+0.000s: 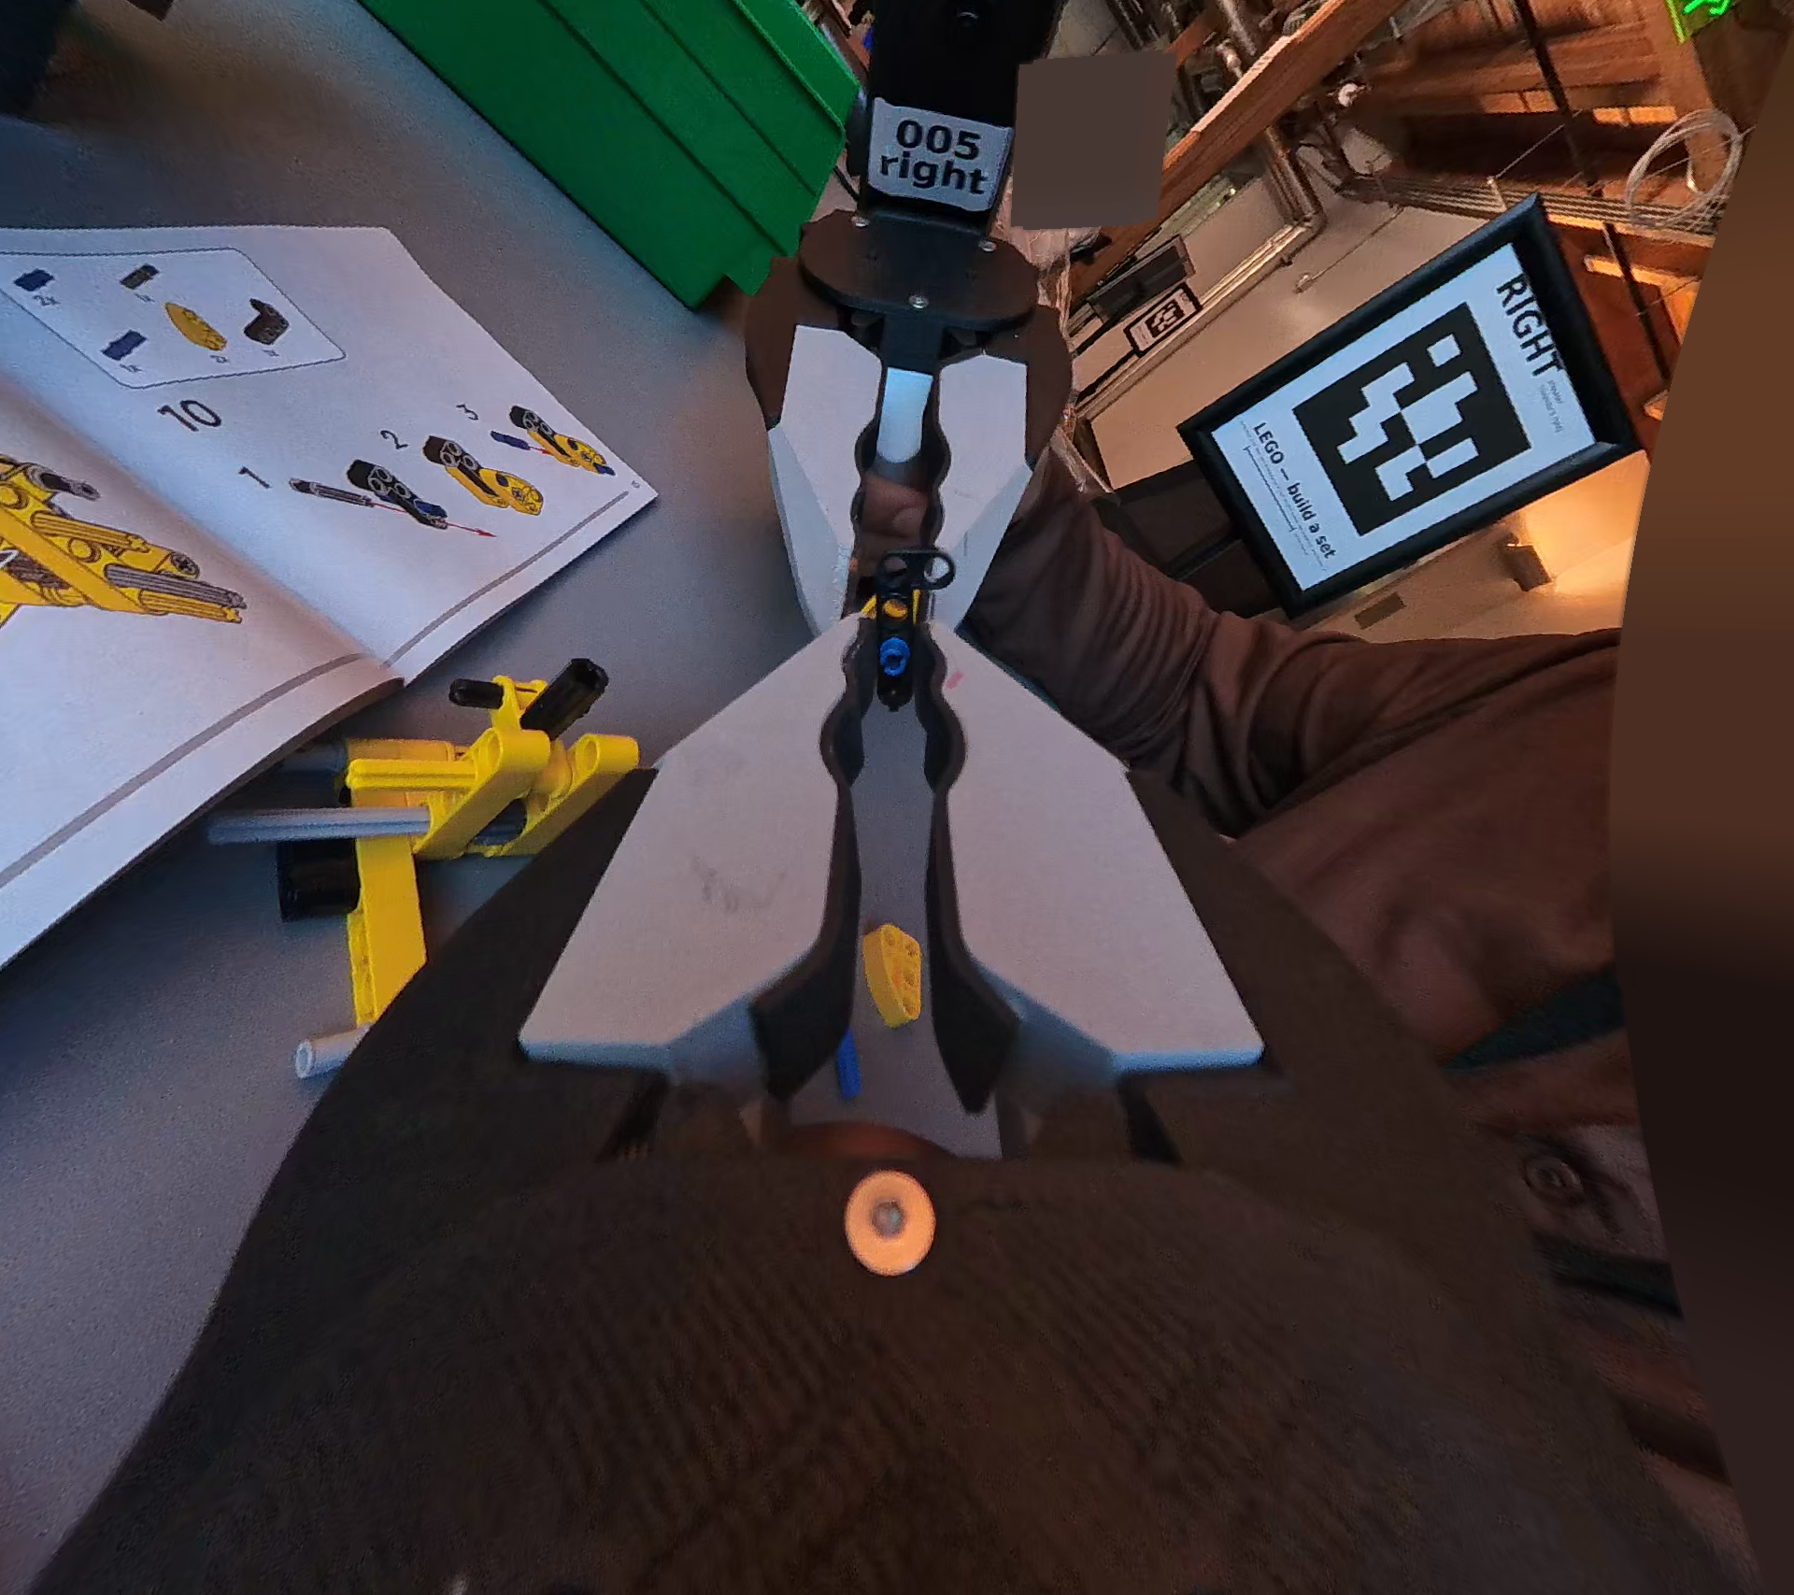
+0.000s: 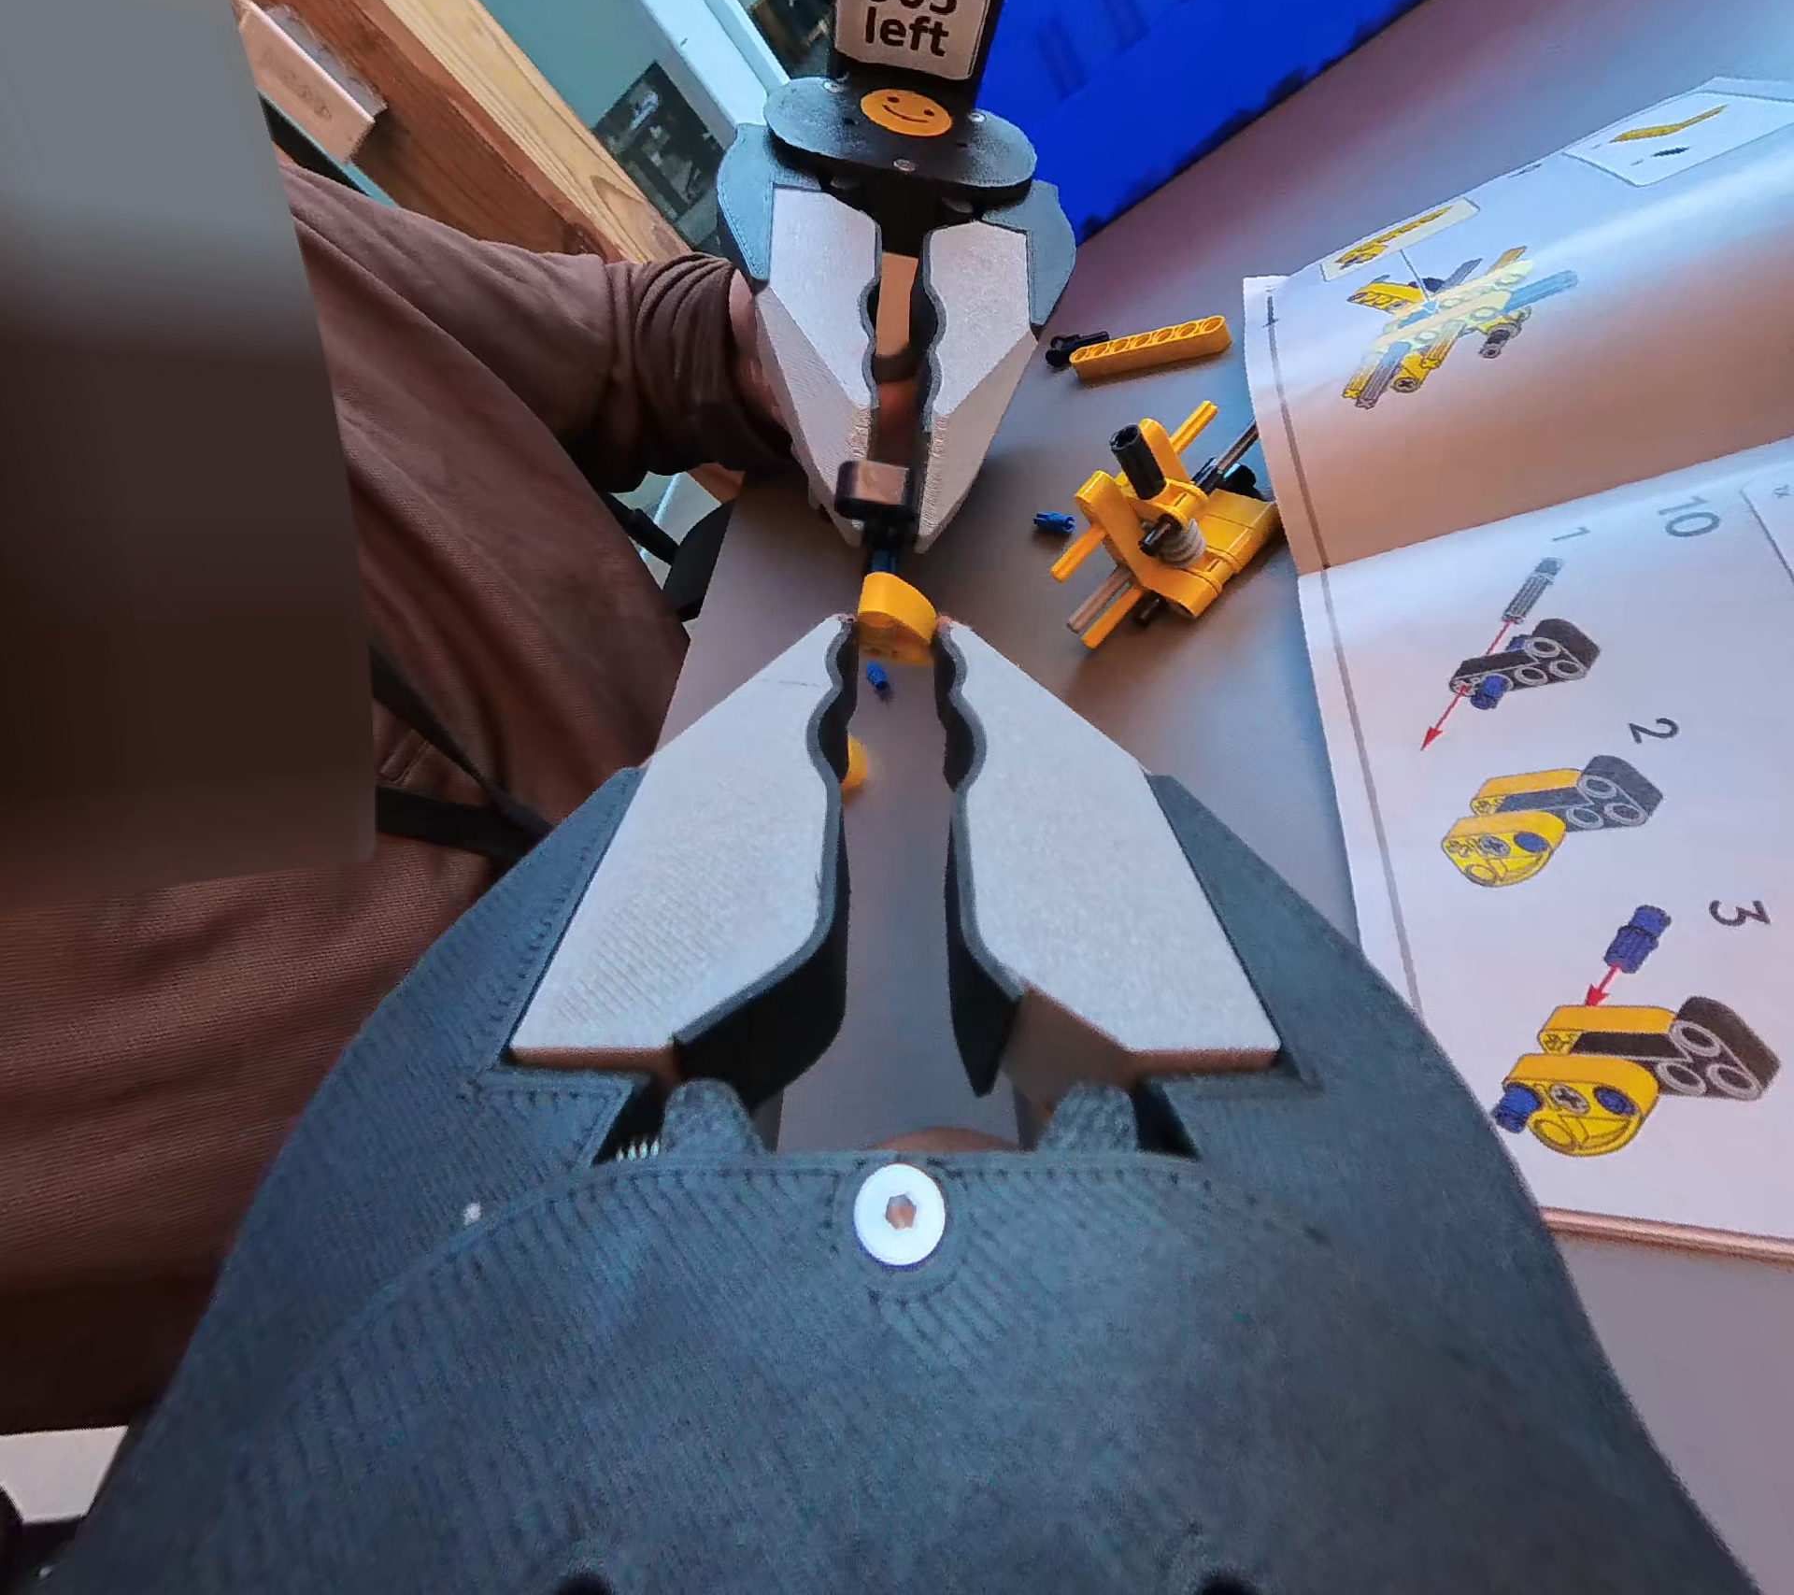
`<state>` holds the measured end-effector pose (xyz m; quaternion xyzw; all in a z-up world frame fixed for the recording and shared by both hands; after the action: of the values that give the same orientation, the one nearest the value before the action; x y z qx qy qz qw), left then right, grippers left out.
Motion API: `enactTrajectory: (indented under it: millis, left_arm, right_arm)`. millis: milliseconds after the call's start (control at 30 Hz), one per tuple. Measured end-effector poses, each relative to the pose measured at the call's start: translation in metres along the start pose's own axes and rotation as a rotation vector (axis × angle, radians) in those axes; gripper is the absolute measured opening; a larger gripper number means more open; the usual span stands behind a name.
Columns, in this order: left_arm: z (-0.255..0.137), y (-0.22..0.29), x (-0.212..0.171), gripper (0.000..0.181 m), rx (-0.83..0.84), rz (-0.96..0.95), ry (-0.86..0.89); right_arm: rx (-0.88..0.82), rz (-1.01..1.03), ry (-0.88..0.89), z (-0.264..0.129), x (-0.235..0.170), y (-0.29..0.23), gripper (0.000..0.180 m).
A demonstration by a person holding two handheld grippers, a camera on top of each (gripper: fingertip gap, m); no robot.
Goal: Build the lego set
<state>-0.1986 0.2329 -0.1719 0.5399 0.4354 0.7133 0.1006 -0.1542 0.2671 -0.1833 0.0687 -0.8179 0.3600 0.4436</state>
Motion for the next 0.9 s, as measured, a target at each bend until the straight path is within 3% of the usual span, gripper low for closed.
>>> enactTrajectory:
  millis: [267,900]
  left_arm:
    - [0.001,-0.004,-0.003,0.005,0.026,0.023,-0.014]
    - [-0.004,0.000,0.014,0.004,-0.041,0.005,0.169]
  right_arm:
    - [-0.067,-0.062,-0.036,0.002,-0.004,0.002,0.012]
    - [0.095,0.161,0.146,-0.003,0.015,0.004,0.012]
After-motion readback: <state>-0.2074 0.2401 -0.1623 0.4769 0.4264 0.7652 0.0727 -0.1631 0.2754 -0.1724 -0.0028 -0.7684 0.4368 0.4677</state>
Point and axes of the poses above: each gripper's, where its closed fingertips meet, z out along the fingers, x out of its top, y = z × x across the jaws, the point moved 3 cm from there along -z, back along the fingers, and after that the axes turned 12 degrees about -x, right-handed, at the moved point
